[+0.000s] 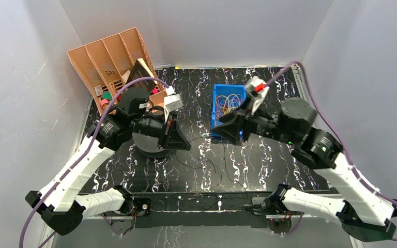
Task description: Wrap the cables
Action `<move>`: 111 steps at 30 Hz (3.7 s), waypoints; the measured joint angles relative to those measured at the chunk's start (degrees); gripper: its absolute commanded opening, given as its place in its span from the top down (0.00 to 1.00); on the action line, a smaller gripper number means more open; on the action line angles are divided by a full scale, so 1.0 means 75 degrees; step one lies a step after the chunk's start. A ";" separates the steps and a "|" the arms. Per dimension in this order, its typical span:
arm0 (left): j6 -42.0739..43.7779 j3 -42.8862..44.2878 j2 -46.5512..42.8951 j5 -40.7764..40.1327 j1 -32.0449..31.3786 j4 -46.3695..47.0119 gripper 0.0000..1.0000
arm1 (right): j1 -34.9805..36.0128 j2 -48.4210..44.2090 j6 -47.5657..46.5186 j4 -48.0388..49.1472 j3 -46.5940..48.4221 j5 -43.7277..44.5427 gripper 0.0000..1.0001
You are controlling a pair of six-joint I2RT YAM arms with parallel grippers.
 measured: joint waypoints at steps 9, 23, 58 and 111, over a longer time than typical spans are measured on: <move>0.0055 -0.0338 0.0020 0.0128 0.0000 -0.0102 1.00 | 0.0000 0.1708 -0.0085 -0.1067 0.0423 -0.1317 0.36; 0.0079 -0.0571 0.0041 0.0256 -0.0079 -0.0102 1.00 | 0.0000 0.2346 -0.0423 -0.1416 0.0423 -0.3299 0.53; -0.0475 -0.0443 0.0038 -0.5080 -0.0143 -0.0560 0.13 | 0.0003 0.2192 -0.0402 -0.2436 0.0405 0.0898 1.00; -0.3751 0.1011 0.7286 -1.4723 -0.0775 -0.0935 0.04 | -0.1003 0.0128 0.2090 -0.1396 -0.3439 0.3620 1.00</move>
